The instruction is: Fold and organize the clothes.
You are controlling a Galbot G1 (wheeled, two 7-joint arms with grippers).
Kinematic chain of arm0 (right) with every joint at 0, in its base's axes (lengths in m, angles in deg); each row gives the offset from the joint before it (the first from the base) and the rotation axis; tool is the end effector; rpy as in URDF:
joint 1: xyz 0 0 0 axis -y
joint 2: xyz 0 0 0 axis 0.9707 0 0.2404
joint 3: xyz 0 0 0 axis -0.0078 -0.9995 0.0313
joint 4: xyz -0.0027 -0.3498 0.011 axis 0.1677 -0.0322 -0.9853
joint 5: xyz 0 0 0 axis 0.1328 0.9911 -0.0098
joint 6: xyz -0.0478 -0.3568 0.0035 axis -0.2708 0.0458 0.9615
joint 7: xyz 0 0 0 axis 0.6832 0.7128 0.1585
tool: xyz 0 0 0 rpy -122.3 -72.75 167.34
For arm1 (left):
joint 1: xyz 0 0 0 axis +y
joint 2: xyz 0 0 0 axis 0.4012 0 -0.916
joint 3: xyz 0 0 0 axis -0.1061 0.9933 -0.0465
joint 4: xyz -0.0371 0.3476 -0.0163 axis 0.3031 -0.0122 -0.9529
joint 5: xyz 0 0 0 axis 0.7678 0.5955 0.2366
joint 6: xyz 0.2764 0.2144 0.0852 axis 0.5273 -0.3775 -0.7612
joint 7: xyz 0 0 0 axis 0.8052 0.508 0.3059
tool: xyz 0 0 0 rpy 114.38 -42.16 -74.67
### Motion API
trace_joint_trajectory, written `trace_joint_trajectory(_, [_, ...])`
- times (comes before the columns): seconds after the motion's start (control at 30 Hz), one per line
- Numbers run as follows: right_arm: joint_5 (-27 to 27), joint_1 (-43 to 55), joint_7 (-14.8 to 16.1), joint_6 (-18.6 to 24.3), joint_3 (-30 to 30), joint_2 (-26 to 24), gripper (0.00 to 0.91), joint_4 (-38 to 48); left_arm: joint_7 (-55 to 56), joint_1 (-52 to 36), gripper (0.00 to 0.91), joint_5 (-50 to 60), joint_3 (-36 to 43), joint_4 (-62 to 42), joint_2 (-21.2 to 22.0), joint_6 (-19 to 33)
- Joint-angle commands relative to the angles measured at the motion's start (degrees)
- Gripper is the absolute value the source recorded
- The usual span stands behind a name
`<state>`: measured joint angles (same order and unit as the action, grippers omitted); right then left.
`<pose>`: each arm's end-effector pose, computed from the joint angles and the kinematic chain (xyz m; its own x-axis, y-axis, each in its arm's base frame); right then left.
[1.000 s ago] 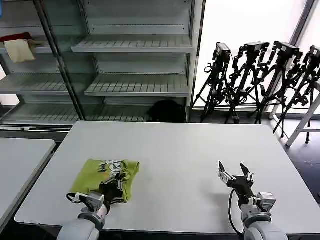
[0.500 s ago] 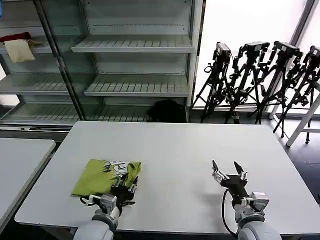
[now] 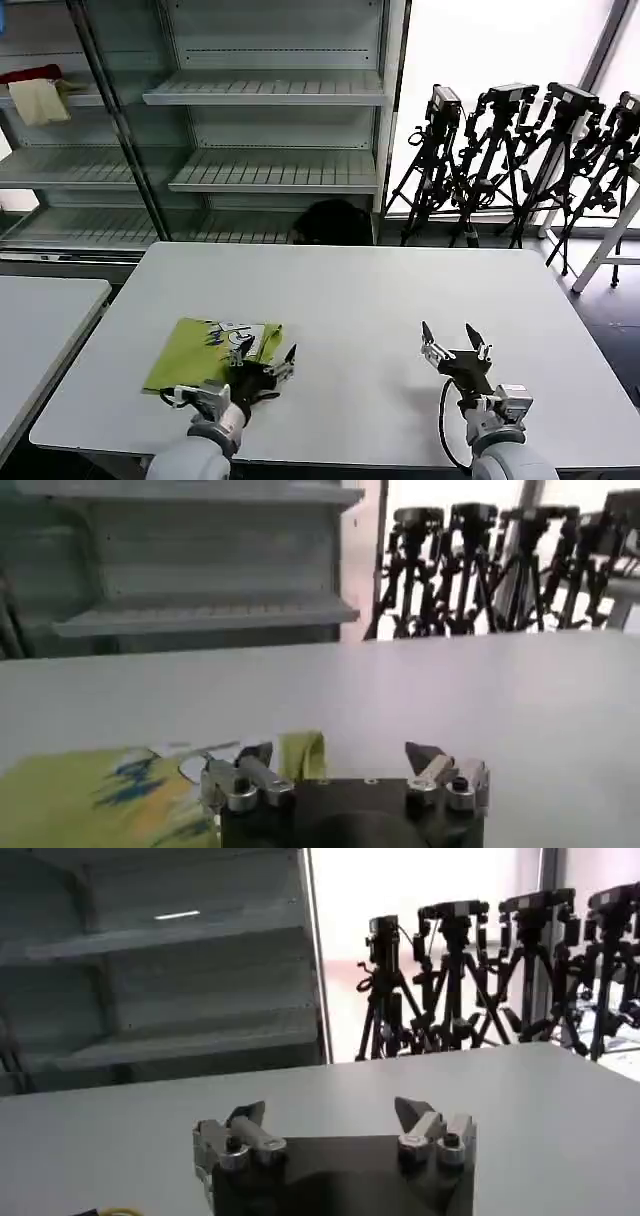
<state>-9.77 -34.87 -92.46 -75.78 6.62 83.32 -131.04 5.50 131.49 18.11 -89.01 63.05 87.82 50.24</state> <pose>0.2269 -0.0345 -0.2438 -0.9826 -0.0255 0.1841 -0.0064 0.9946 0.1036 0.2368 -0.0130 -0.2413 -0.9145 0.2469 0.3207 0.2408 0.9688 -0.0590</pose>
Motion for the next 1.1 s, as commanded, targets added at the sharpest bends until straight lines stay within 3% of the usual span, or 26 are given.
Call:
trace_joint_trajectory(0.03, [0.3, 0.5, -0.2, 0.0, -0.8, 0.2, 0.907, 0.3, -3.4, 0.3, 0.907, -14.5, -26.5, 5.9, -9.6, 0.6])
trace_joint_trajectory(0.13, [0.4, 0.8, -0.4, 0.0, -1.3, 0.2, 0.907, 0.8, -5.4, 1.3, 0.907, -11.7, -33.6, 0.6, -13.9, 2.2])
trace_joint_trajectory(0.3, [0.5, 1.3, -0.4, 0.0, -1.8, 0.1, 0.907, 1.6, -6.5, 3.7, 0.907, -12.1, -34.8, -6.4, -16.8, 3.9])
trace_joint_trajectory(0.6, [1.1, 1.2, 0.0, -0.2, -2.2, 0.1, 0.907, 1.6, -6.0, 1.2, 0.907, -11.4, -28.1, -8.4, -12.4, 1.3])
trace_joint_trajectory(1.1, [1.4, 1.0, -0.4, 0.1, -2.7, 0.8, 0.907, 2.4, -5.5, 0.9, 0.907, -11.6, -24.1, -11.3, -10.0, 1.5])
